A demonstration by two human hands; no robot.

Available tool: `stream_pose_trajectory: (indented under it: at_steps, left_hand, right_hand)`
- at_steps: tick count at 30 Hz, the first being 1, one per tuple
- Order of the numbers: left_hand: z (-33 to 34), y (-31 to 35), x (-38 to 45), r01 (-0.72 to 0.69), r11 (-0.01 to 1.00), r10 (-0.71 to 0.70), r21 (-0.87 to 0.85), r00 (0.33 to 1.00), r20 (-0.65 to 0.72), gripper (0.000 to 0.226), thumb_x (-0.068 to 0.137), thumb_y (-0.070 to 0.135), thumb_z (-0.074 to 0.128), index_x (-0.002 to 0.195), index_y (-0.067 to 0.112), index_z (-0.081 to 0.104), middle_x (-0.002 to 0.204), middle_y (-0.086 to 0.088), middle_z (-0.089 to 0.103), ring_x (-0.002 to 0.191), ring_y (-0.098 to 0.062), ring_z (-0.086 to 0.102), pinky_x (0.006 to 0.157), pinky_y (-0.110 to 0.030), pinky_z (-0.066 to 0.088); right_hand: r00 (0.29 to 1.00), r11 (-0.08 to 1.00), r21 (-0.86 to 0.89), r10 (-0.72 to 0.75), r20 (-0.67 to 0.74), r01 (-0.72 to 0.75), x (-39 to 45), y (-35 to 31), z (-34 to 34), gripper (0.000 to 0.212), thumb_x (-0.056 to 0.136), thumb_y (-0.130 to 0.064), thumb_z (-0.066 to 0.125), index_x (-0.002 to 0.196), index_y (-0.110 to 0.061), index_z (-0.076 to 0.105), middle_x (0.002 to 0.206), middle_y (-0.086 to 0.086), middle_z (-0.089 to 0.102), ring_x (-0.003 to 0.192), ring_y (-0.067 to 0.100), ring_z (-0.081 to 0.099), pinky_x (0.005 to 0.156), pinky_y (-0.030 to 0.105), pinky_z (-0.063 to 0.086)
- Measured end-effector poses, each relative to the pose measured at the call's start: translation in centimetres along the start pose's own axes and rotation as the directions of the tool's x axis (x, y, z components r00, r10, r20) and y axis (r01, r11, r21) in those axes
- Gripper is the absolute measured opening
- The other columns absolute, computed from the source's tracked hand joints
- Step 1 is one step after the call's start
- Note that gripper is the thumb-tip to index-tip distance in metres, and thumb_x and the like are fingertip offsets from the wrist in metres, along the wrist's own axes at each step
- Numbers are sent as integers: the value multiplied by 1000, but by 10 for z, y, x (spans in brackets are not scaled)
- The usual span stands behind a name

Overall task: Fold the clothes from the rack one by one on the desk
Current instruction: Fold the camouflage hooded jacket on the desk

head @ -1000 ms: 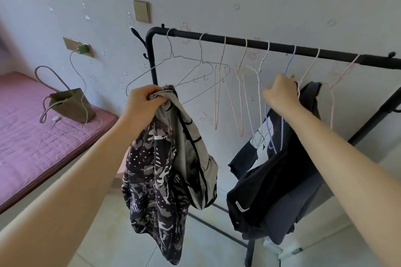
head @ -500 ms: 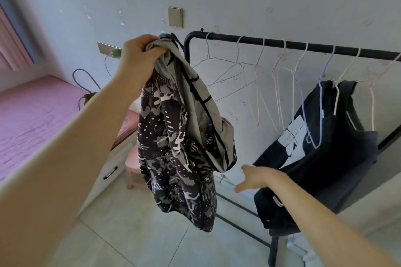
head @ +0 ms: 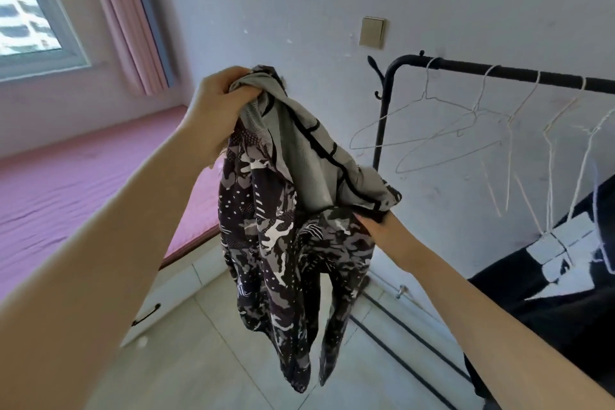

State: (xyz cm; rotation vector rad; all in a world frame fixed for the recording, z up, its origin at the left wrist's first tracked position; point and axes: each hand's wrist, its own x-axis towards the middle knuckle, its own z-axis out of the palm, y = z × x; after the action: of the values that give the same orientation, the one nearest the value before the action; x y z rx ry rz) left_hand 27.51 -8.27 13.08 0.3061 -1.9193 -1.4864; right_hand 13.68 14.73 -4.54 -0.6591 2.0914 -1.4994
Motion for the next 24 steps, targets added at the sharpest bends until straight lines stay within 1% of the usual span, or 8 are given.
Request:
stream_pose_trajectory:
  at_steps: [1, 3, 5, 8, 11, 15, 20, 24]
  left_hand:
    - [-12, -7, -2, 18, 1000, -18, 17, 1000, -25, 19, 93, 6, 55, 89, 19, 69, 87, -4, 66, 84, -18, 63, 80, -33, 52]
    - [-40, -23, -8, 64, 995, -58, 77, 995, -87, 22, 93, 9, 54, 86, 25, 67, 87, -3, 65, 83, -18, 61, 77, -37, 50]
    - [-71, -38, -19, 120, 982, -92, 147, 978, -186, 23, 90, 15, 52, 80, 34, 60, 85, -2, 61, 81, -20, 57, 72, -38, 45]
    - [-109, -57, -38, 195, 939, -89, 284, 933, -348, 18, 92, 20, 46, 83, 35, 49, 82, 1, 53, 75, -17, 50, 69, -35, 41]
    - [-139, -69, -65, 233, 880, -50, 415, 912, -406, 5, 103, 12, 34, 101, 16, 37, 83, 1, 44, 72, -9, 40, 60, -23, 34]
    - [-176, -75, -113, 376, 767, -91, 520, 865, -493, 9, 105, 20, 31, 105, 12, 28, 87, 1, 42, 75, -8, 41, 60, -18, 36]
    - [-209, -77, -189, 547, 624, -153, 558, 786, -600, 14, 104, 28, 35, 103, 15, 29, 91, -6, 49, 82, -19, 49, 74, -37, 41]
    - [-220, -70, -259, 667, 563, -141, 488, 659, -738, 14, 103, 25, 38, 104, 12, 33, 88, 1, 49, 92, -22, 52, 82, -40, 40]
  right_hand:
    - [1000, 1000, -12, -1, -7, 1, 6, -4, 3, 61, 81, -60, 57, 134, -31, 49, 127, -4, 61, 114, 13, 58, 99, 36, 48]
    - [999, 1000, -29, -12, -45, 11, 20, -19, 16, 41, 91, -49, 50, 123, -23, 55, 117, -4, 63, 109, 14, 59, 96, 36, 49]
    - [999, 996, -75, -38, -1, 38, 31, -35, 34, 19, 100, -34, 44, 111, -22, 54, 102, -8, 60, 100, 11, 56, 84, 22, 46]
    - [984, 987, -80, -128, 122, 138, 48, -58, 63, 14, 102, -25, 43, 110, -24, 55, 100, -17, 57, 95, 0, 54, 78, 6, 40]
    - [948, 968, -45, -232, 215, 247, 64, -76, 91, 18, 101, -17, 45, 112, -17, 60, 103, -13, 60, 92, -12, 56, 90, 10, 42]
    - [904, 955, -50, -257, 341, 291, 84, -97, 129, 18, 96, -21, 55, 114, -24, 59, 105, -3, 65, 95, 6, 59, 93, 29, 47]
    - [840, 982, -30, -146, 522, 189, 87, -119, 166, 25, 85, -16, 67, 110, -18, 63, 99, 8, 72, 92, 25, 69, 87, 43, 56]
    - [696, 995, 58, -100, 711, 84, 69, -142, 205, 11, 86, -13, 66, 96, -13, 61, 87, 14, 67, 78, 27, 67, 80, 41, 54]
